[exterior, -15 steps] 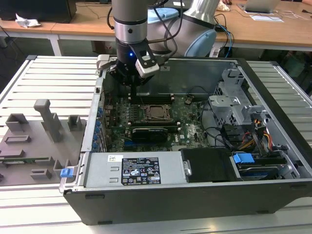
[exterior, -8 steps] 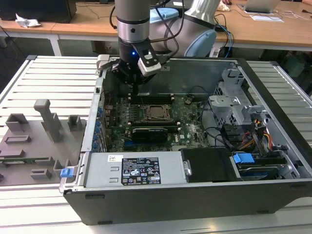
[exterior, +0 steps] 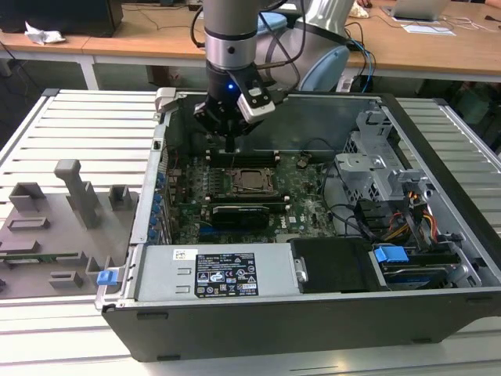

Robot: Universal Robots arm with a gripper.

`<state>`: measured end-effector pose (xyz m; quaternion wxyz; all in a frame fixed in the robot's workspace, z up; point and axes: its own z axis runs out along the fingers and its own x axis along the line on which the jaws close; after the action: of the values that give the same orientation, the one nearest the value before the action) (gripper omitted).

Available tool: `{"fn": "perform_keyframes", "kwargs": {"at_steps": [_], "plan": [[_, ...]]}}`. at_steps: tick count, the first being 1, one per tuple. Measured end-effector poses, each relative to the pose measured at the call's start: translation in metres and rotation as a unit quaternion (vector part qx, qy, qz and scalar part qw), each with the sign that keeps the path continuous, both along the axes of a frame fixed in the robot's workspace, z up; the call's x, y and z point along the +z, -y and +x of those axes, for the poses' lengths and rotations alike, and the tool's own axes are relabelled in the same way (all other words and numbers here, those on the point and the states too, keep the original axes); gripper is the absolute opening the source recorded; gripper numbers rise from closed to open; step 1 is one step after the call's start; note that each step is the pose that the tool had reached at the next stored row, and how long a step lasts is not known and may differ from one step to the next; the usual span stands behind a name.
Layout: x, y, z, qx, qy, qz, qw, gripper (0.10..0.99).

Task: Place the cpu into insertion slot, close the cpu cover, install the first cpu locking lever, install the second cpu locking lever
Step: 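Install the first cpu locking lever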

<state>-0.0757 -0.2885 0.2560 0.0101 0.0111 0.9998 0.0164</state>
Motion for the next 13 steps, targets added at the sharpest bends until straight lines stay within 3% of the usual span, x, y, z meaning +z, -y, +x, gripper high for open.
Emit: {"fn": "perform_keyframes", "kwargs": {"at_steps": [4, 6, 10, 13], "plan": [[-0.0011, -0.0001, 0.0134, 0.0, -0.0001, -0.0002, 1.0, 0.106], [-0.0011, 0.0, 0.0142, 0.0, -0.0001, 0.0005, 1.0, 0.106], [-0.0014, 0.0, 0.0143, 0.001, 0.0001, 0.0123, 0.9999, 0.106], [-0.0022, 0.0, 0.0155, 0.016, -0.0001, 0.0134, 0.9998, 0.106]]}}
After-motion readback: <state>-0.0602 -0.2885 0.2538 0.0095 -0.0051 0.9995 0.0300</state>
